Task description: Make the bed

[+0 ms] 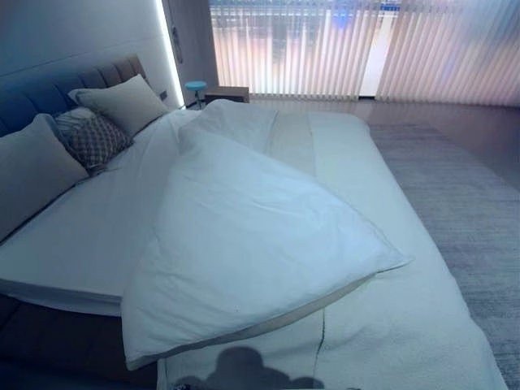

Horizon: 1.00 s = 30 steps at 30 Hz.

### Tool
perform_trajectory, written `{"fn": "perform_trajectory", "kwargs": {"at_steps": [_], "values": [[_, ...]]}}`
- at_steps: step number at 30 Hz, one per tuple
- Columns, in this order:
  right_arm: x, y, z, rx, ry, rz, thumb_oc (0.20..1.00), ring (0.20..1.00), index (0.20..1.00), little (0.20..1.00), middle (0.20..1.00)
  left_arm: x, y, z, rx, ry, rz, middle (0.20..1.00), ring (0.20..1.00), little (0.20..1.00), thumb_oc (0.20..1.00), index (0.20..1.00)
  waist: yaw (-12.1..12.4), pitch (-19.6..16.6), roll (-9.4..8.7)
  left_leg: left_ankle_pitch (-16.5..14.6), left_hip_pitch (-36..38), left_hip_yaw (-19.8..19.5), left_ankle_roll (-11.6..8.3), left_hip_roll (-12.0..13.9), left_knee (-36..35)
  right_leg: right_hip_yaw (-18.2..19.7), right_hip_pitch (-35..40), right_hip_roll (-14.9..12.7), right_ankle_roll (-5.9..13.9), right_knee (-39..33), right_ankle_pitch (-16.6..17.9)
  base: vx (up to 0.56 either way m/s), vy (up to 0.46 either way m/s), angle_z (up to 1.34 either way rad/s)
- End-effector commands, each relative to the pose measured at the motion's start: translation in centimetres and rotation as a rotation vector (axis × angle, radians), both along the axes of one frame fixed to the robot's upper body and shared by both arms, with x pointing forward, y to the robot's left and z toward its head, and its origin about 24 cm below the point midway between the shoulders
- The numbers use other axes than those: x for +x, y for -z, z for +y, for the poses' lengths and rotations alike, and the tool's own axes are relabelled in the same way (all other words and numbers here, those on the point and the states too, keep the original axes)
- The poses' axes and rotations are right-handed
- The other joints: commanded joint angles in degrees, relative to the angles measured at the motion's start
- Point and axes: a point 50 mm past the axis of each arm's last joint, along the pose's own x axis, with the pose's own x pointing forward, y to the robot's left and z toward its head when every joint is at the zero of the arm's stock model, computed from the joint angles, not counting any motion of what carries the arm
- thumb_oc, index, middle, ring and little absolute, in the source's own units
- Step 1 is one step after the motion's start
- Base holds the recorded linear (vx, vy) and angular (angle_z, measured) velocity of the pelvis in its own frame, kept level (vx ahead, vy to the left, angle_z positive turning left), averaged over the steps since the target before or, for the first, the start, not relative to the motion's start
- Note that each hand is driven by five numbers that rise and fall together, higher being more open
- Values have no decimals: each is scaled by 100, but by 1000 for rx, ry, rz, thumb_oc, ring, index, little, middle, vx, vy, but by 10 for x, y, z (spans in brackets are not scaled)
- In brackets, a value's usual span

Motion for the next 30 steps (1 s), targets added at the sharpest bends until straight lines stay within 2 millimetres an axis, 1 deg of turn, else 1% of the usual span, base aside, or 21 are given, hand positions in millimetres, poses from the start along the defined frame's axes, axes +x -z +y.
{"fn": "perform_trajectory", "kwargs": {"at_steps": [1,3,9,14,20,24,28,30], "values": [[22,-2,7,-10,-65,-29,1000,1000,1000,1000,1000,17,-5,6,33,17,-35,1000,1000,1000,1000,1000,48,161,-112,-39,-235,-144,-85,-222,35,133,378,-343,901,49,-415,0,0,0],[22,-2,8,-8,-62,-30,1000,1000,1000,1000,1000,11,-3,7,32,6,-19,1000,1000,1000,1000,1000,59,157,-110,-43,-232,-137,-86,-217,35,136,381,-344,903,49,-423,0,0,0],[21,-2,8,-3,-55,-29,1000,1000,1000,1000,1000,5,-1,6,30,3,3,1000,1000,1000,1000,1000,66,149,-109,-65,-212,-115,-87,-220,35,144,404,-349,912,49,-429,0,0,0],[18,-1,10,5,-17,-30,1000,1000,1000,1000,1000,6,-1,2,23,9,1,1000,1000,1000,1000,1000,44,149,-103,-91,-178,-110,-81,-228,35,161,426,-351,916,49,-442,0,0,0],[15,0,10,29,139,-61,1000,1000,1000,1000,1000,9,-1,-1,21,5,-16,1000,1000,1000,1000,1000,-28,144,-75,-110,-157,-61,-86,-221,35,204,429,-349,919,49,-451,0,0,0],[14,1,11,38,153,-62,1000,1000,1000,1000,1000,8,-1,0,24,1,-13,1000,1000,1000,1000,1000,-44,122,-74,-126,-147,-36,-89,-215,35,219,432,-343,925,49,-459,0,0,0],[17,0,11,39,156,-76,1000,1000,1000,1000,1000,9,-1,0,24,7,-14,1000,1000,1000,1000,1000,-41,132,-61,-128,-152,-38,-93,-210,35,225,423,-343,924,49,-469,0,0,0],[23,-2,12,57,203,-113,1000,1000,1000,1000,1000,9,-1,1,29,7,-15,1000,1000,1000,1000,1000,-49,148,-47,-125,-160,-38,-91,-211,35,231,412,-342,924,49,-469,0,0,0]]}}
